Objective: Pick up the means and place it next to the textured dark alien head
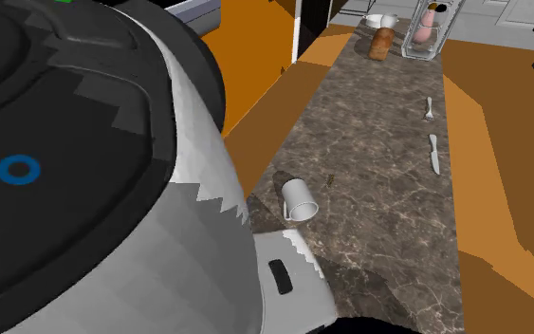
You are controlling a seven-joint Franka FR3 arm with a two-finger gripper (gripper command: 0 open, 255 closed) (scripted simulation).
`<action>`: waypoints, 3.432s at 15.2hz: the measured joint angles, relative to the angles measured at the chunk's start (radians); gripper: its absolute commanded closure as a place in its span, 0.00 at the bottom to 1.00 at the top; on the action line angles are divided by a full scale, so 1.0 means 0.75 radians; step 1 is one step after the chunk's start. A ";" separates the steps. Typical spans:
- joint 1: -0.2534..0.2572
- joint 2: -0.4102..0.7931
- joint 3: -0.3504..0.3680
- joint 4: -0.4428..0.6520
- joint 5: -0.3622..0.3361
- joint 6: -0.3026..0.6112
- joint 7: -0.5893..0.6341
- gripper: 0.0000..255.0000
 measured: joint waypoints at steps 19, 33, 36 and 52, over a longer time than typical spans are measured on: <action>-0.055 0.077 -0.070 -0.216 0.054 0.263 -0.145 1.00; -0.064 0.137 -0.077 -0.418 0.107 0.504 -0.194 1.00; -0.067 0.154 -0.077 -0.458 0.123 0.554 -0.208 1.00; -0.096 0.292 -0.058 -0.583 0.259 0.764 -0.310 1.00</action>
